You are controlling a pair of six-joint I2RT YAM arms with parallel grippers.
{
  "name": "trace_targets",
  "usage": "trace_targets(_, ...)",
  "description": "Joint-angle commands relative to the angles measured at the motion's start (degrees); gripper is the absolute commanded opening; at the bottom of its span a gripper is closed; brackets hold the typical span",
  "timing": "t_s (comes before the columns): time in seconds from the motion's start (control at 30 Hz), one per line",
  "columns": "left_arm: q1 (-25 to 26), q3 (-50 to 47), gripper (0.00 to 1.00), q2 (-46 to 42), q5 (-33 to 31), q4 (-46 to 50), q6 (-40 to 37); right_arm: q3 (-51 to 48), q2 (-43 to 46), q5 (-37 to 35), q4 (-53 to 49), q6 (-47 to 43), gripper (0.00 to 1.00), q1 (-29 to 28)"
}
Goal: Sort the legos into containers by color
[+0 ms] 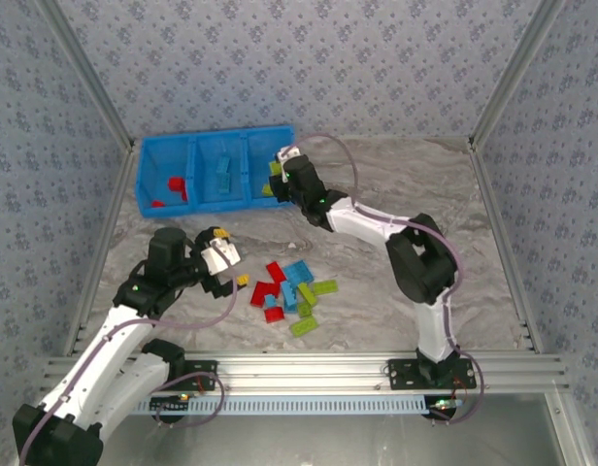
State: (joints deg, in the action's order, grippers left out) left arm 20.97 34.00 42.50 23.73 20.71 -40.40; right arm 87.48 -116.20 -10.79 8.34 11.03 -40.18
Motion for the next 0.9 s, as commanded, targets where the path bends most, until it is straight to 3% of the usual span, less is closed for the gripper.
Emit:
trace_targets(0.0, -0.23, -0.08, 0.99, -0.45, 0.09, -1.46, 0.77, 6.69, -2.36, -2.19, -1.94, -2.45, 0.4, 0.86)
trace_targets(0.1, -0.23, 0.06, 0.99, 0.16, 0.22, -1.29, 0.6, 7.92, -2.13, -3.33, -4.01, -3.0, 0.62, 1.04)
trace_targets(0.3, -0.22, -0.08, 0.99, 0.59, 1.14, -1.51, -0.11, 3.98, 4.61, -2.32, -7.29, -3.18, 0.63, 1.25)
trace_targets(0.53, -0.22, -0.44, 0.99, 0.69, 0.77, -3.14, 3.45, -12.09, 26.04, 1.54, -13.91, -1.02, 0.7, 1.89)
trace_targets(0.7, 0.37, 7.99, 0.99, 5.9, -4.64, 2.05, 21.75, -20.03, 40.73, 6.1, -26.87, 3.46, 0.78, 2.65)
trace_targets(0.87, 3.01, 18.11, 0.98, 14.91, -13.52, 14.87, 51.41, -20.09, 47.34, 14.51, -46.29, 8.78, 0.83, 3.27)
